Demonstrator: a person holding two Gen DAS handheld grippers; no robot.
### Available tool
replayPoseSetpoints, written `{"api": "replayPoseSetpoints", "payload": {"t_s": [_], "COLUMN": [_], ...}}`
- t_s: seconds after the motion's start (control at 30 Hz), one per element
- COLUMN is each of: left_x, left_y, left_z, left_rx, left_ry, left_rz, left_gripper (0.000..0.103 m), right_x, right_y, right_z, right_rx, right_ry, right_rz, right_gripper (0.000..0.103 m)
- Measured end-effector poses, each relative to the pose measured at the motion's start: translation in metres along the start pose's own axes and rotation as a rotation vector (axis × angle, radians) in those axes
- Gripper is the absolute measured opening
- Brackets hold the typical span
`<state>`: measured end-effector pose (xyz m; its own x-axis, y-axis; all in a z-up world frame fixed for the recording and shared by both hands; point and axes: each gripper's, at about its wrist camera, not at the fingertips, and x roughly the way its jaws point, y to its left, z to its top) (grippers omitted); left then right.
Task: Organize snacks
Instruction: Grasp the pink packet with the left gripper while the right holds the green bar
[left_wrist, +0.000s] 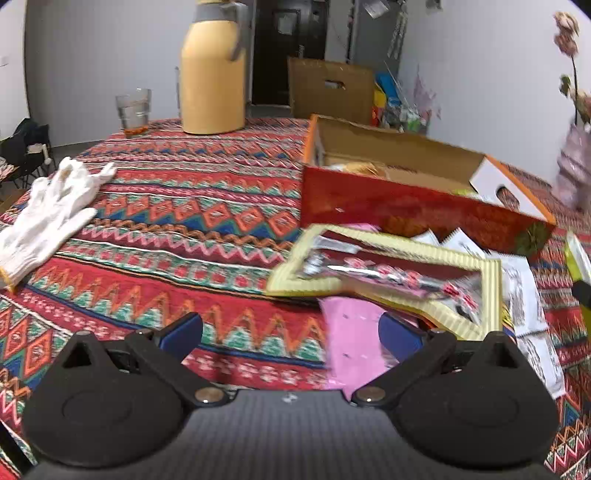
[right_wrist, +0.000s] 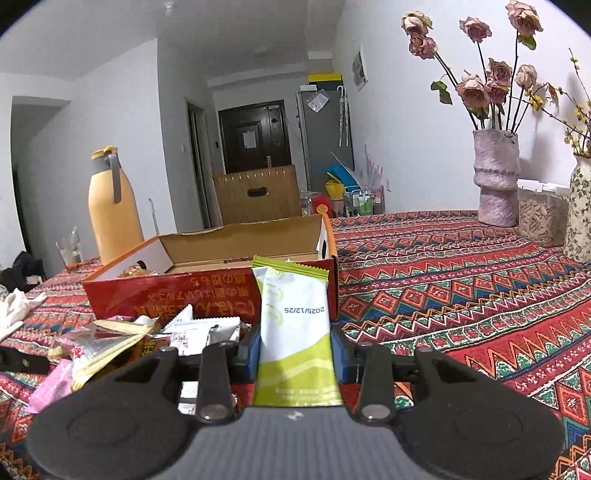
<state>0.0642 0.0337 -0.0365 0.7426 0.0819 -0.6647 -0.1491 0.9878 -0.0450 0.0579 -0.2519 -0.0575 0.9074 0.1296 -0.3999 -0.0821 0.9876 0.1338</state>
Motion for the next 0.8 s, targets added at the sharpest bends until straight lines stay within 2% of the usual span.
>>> {"api": "replayPoseSetpoints", "payload": {"t_s": [0.2,0.4,0.43,0.5,0.57,0.6,0.8], "left_x": [0.013,0.025,0.024,0.02,0.016,0.015,0.008], "left_y": [-0.032,-0.051,-0.051,-0.05,-0.051,-0.052,-0.049], "left_z": [-0.002,-0.011,-0.011,-0.012,-0.013,-0.013,-0.016], "left_rx": [0.06,0.095,0.091,0.083,0.088,0.091,0.076], "left_ry": [0.041,0.075,0.07,0.06,0.05,0.048,0.039], "left_rz": [-0.007,0.033,0.031,0.011,0.001,-0.007,-0.019], "left_gripper": [0.103,0.102,0.1,0.08,0.066,0.063,0.063], "right_x": [-0.002,-0.001,-0.001,-0.001,-0.001,-0.001,-0.001], "right_y": [-0.003,-0.006,-0.005,-0.006,-0.006,-0.005,-0.005], "right_z": [0.0,0.0,-0.001,-0.001,-0.001,-0.001,-0.001], "right_rx": [0.018,0.032,0.033,0.033,0.033,0.033,0.032], "right_ry": [-0.009,-0.007,-0.008,-0.008,-0.008,-0.007,-0.009], "right_rz": [0.017,0.036,0.038,0.044,0.046,0.047,0.044], "right_gripper": [0.037,0.037,0.037,0.037,0.037,0.037,0.037]}}
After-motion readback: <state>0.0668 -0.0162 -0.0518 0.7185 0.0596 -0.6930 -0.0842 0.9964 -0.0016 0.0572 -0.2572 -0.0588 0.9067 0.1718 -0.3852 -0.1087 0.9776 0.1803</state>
